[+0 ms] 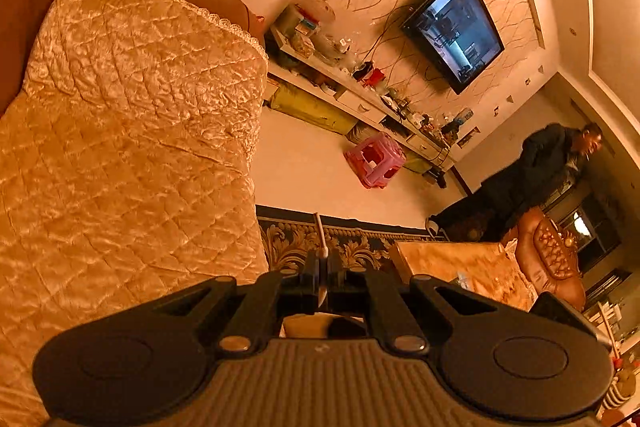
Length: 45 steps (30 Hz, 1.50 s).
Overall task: Lace up shoes with both hands
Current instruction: 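Pass the lace between grippers, lifting it away from the sneaker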
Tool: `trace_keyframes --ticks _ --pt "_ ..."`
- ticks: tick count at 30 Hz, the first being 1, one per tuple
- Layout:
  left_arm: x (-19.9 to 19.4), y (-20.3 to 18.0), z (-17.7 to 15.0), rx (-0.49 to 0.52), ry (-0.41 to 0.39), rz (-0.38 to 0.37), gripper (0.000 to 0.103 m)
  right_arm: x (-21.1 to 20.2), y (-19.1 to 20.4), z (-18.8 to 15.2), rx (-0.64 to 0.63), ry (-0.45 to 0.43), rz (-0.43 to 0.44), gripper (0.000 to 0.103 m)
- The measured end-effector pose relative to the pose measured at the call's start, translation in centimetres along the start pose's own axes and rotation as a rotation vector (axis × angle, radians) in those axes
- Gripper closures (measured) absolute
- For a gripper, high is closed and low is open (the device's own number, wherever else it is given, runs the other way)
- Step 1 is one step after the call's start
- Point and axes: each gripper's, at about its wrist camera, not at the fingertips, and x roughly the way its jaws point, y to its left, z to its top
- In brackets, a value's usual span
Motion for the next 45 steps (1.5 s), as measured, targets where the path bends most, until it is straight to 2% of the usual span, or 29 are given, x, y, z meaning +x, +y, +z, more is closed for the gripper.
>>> trace_keyframes --ticks 4,6,8,11,14,19,21,23,26,28,33,38,45 --pt "0.2 0.4 -0.4 -0.013 -0.016 0.02 0.1 1.4 1.0 -0.2 0.007 -0.014 0.003 0.055" --pt "0.3 0.5 -0.6 -0.007 -0.027 0.042 0.1 2.0 1.1 -0.1 0.02 -0.021 -0.004 0.058" --pt "0.2 0.6 -0.8 -0.011 -0.029 0.044 0.1 2.4 0.7 -0.3 0.042 -0.027 -0.007 0.089" --pt "0.2 1.0 -1.1 -0.024 -0.011 0.035 0.097 2.3 0.0 -0.9 0.102 -0.024 0.025 0.094" --pt "0.5 1.5 -1.2 -0.042 0.014 0.027 0.093 2.4 -0.7 -0.9 0.13 -0.001 0.062 0.095" --pt "0.3 2.5 -1.6 -0.056 0.037 0.032 0.089 2.2 -0.5 -1.6 0.13 0.027 0.058 0.096" --pt "-0.1 3.1 -1.8 -0.076 0.033 0.036 0.085 2.2 -0.5 -1.7 0.13 0.039 0.056 0.096" --pt "-0.6 3.6 -2.1 -0.09 0.034 0.05 0.07 2.1 -0.2 -1.8 0.119 0.047 0.055 0.096" --pt "-1.5 4.4 -2.4 -0.108 0.035 0.062 0.065 2.3 0.3 -1.8 0.1 0.062 0.058 0.096" --pt "-2.1 4.9 -2.6 -0.126 0.029 0.077 0.056 2.5 0.4 -1.8 0.092 0.074 0.058 0.096" --pt "-4.0 6.7 -3.0 -0.184 0.021 0.103 0.05 3.1 0.0 -1.8 0.111 0.103 0.053 0.096" --pt "-6.0 7.8 -3.5 -0.163 0.028 0.172 0.045 3.8 -0.3 -1.9 0.13 0.146 0.073 0.096" --pt "-9.4 8.6 -4.9 -0.134 0.055 0.285 0.038 6.1 0.7 -1.5 0.086 0.27 0.16 0.096"
